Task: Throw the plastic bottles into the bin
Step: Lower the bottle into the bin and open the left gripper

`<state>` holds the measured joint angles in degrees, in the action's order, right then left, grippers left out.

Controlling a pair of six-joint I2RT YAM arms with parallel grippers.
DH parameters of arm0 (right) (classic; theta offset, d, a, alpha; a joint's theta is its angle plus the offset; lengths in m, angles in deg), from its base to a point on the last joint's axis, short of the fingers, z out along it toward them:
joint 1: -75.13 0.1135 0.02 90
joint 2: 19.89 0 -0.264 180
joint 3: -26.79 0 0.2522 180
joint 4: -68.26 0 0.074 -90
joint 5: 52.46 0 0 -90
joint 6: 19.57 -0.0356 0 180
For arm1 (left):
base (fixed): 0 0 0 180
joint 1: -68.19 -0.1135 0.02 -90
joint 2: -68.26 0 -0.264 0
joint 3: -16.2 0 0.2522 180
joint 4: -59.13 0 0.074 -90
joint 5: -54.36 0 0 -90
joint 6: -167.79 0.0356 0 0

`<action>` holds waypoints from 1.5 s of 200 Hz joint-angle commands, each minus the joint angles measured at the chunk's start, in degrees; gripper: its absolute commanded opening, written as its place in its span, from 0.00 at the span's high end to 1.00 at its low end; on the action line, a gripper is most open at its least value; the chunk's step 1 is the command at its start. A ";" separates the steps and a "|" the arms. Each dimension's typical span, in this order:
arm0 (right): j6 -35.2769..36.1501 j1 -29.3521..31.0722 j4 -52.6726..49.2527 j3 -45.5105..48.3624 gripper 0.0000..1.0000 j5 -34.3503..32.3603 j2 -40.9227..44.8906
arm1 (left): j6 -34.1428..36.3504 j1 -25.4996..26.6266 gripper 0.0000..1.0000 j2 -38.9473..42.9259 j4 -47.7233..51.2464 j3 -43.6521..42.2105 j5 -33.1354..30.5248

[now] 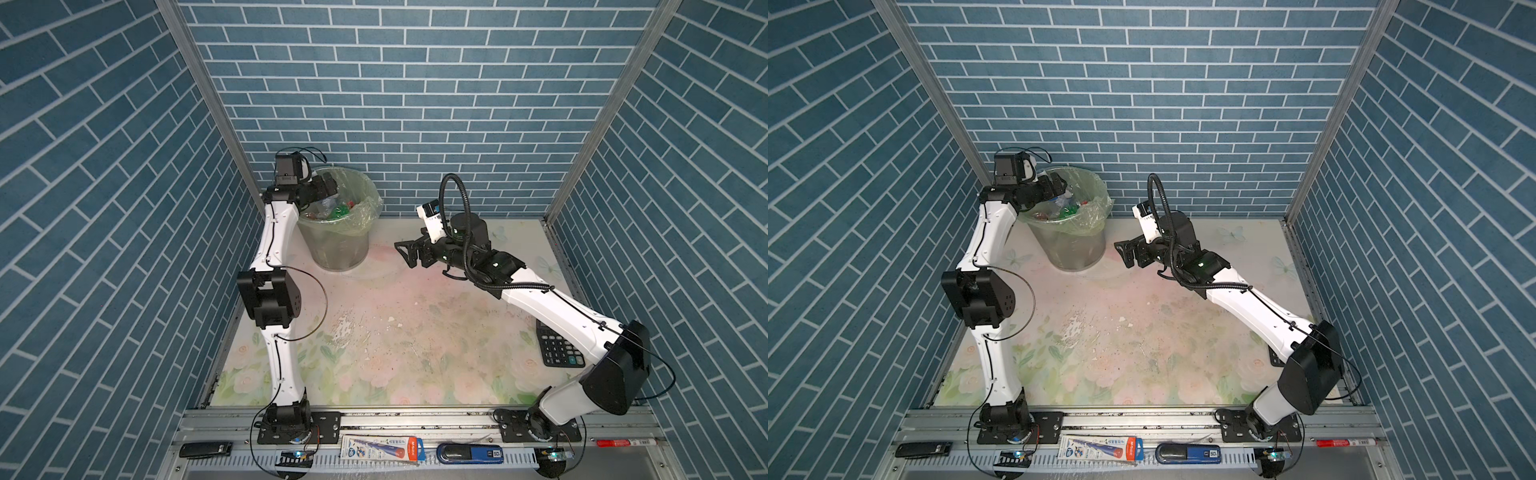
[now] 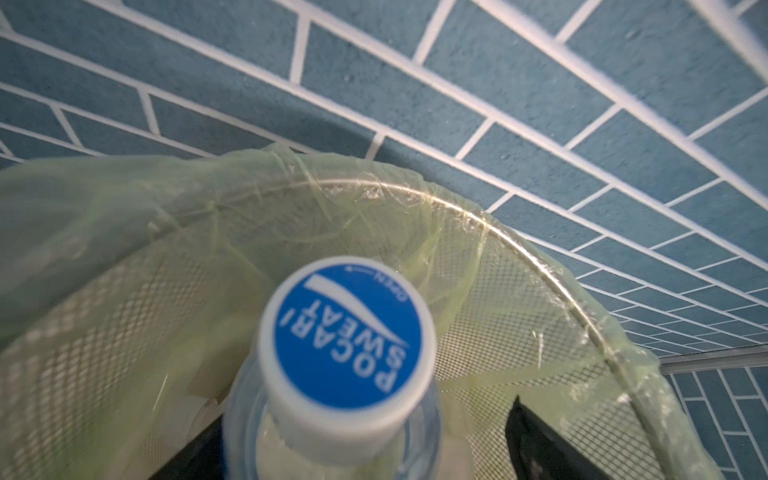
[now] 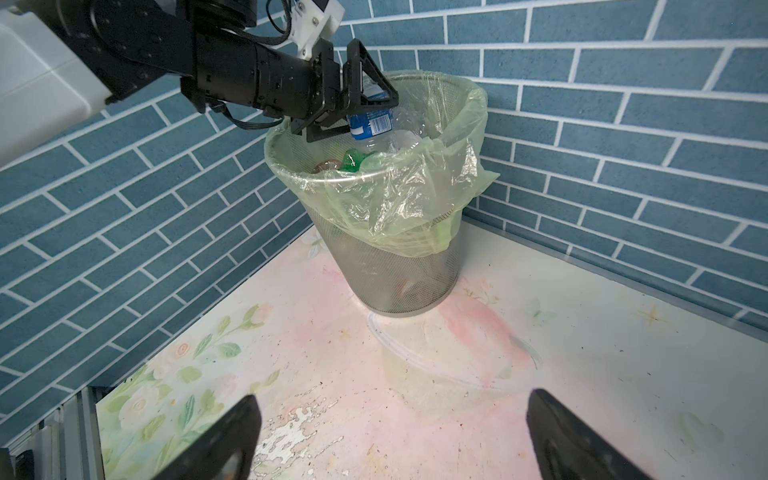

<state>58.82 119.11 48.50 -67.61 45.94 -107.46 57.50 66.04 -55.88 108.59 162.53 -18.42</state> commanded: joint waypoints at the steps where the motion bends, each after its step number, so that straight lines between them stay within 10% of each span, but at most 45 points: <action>1: 1.07 0.22 0.44 -1.56 0.01 0.27 0.70 | -0.03 0.22 0.01 6.72 -2.04 -0.39 1.17; 73: -0.01 0.22 3.08 2.57 0.01 0.14 3.29 | -0.05 -0.22 0.01 14.90 -3.10 -4.41 -2.37; 145: 0.05 0.22 2.45 4.88 0.01 -1.14 6.09 | -6.36 0.90 0.01 0.90 -14.64 2.34 6.14; 188: 0.30 0.18 1.56 4.71 0.01 -2.03 5.92 | -4.94 1.27 0.01 -6.48 -8.61 9.51 0.31; 300: -0.51 0.13 2.71 1.97 0.01 0.22 1.33 | -3.41 1.19 0.01 11.26 -14.52 -6.40 3.64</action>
<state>58.71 119.11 49.79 -64.27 45.66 -105.69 54.11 67.44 -51.75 97.16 156.81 -17.31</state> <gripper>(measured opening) 0.993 0.994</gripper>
